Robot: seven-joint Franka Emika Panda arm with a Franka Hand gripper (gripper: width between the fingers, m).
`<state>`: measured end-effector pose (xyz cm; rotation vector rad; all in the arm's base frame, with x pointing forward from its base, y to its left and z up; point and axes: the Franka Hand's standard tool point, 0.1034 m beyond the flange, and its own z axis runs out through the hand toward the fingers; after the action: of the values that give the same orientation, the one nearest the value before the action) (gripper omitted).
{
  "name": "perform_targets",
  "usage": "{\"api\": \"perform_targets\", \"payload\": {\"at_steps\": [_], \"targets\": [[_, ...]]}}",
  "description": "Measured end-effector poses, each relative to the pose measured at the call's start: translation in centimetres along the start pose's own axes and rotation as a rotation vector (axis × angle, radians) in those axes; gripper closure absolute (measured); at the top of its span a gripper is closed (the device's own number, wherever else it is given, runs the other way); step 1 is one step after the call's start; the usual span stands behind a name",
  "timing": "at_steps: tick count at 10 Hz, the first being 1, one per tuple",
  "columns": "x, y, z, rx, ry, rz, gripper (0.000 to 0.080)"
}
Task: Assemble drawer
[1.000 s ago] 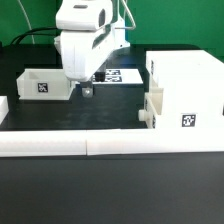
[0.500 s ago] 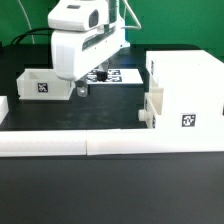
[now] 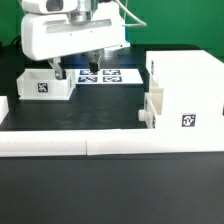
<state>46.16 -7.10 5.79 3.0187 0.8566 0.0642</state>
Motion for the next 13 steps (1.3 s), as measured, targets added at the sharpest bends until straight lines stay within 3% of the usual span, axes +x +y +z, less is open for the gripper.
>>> {"api": "perform_targets", "payload": {"at_steps": [5,6,8,13], "targets": [[-0.1,-0.3,0.1,0.024,0.013,0.342,0.0150],[-1.1,0.0,0.1,0.011,0.025,0.405,0.0150],[-3.1,-0.8,0.2,-0.015,0.039,0.455,0.0150],[-3.3,-1.0,0.0,-0.016,0.040,0.457,0.0150]]}}
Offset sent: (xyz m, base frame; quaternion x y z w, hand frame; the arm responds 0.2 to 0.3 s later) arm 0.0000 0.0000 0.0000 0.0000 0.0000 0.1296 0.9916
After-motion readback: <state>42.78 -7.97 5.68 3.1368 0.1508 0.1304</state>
